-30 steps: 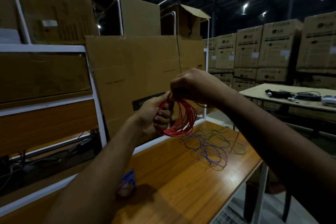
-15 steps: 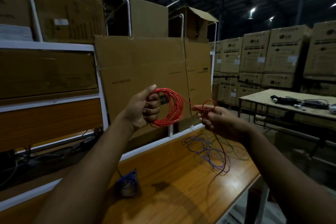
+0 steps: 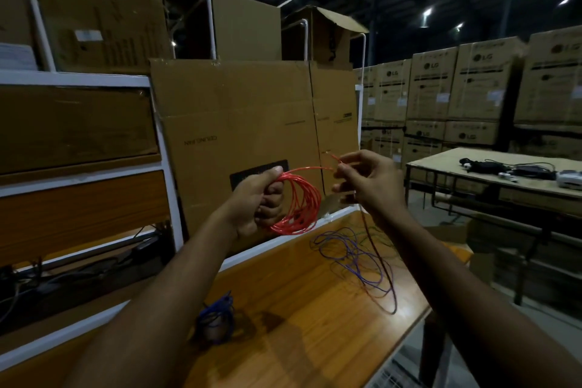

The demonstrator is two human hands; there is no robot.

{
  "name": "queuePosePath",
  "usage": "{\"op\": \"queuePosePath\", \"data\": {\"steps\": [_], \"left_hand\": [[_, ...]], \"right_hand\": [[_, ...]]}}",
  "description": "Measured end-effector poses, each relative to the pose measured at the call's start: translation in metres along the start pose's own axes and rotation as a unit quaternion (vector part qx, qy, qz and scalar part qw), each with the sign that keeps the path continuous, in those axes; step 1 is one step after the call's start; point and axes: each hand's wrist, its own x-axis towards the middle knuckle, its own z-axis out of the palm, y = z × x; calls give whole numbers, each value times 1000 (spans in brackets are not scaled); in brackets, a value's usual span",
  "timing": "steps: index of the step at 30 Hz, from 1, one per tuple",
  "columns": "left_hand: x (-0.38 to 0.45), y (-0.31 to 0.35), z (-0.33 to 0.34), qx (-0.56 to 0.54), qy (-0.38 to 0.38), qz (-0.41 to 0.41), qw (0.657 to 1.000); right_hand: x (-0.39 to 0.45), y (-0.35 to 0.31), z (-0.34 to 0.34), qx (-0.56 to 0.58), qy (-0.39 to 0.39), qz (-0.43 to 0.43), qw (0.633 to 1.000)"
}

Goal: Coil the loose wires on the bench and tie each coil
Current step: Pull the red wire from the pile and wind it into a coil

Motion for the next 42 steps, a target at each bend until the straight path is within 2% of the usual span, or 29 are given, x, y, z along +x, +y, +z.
{"op": "queuePosePath", "data": {"steps": [2,4,7,9,11,13,15,18,20,22,23,24,25,26,27,29,31,33,34,35,39,42], "left_hand": [[-3,0,2,-9,-29,-3,1000],[-5,4,2,-8,-47,5,999],[-8,11,-1,-22,-50,25,998],[-8,14,-6,-47,-40,36,997],[-6,16,-10,-68,-27,44,996],[-4,15,-13,-70,-1,48,996],[-2,13,-14,-56,28,51,997],[-1,7,-13,-59,47,48,996],[-1,4,-14,-69,44,40,996],[-1,2,-13,-80,36,35,996],[-1,0,-13,-91,33,36,995],[-1,0,-13,-104,30,36,994],[-2,0,-13,-117,26,37,992],[-2,1,-13,-129,20,40,991],[-1,2,-14,-139,17,45,989],[-2,5,-14,-151,23,53,987],[0,6,-15,-158,37,59,985],[2,5,-14,-161,53,59,984],[3,4,-13,-156,58,58,984],[5,2,-13,-146,62,59,986],[8,-5,-13,-84,73,60,992],[5,-8,-10,-21,71,52,996]], "right_hand": [[12,12,-2,-158,39,-45,986],[22,27,-6,-298,27,-67,952],[22,44,-7,-443,-96,-92,887],[17,47,-4,-484,-184,-116,847],[10,46,-4,-416,-275,-102,861],[3,43,-5,-272,-371,-71,885],[-5,40,-5,-94,-430,-18,898],[-10,34,-4,133,-407,41,903],[-7,27,0,214,-332,61,917],[-1,22,4,187,-191,78,960],[2,23,6,129,-109,81,982],[5,25,7,37,-36,75,996],[8,31,8,-82,7,65,994],[7,35,8,-208,4,63,976],[4,36,9,-329,-44,68,941],[-11,29,12,-492,-213,60,842],[-37,8,19,-527,-386,74,754],[-61,-12,27,-533,-483,48,693],[-69,-20,31,-538,-486,-4,689],[-72,-25,34,-535,-469,-62,700],[-62,-52,38,-464,-365,-225,775],[-39,-60,37,-421,-258,-353,795]]}}
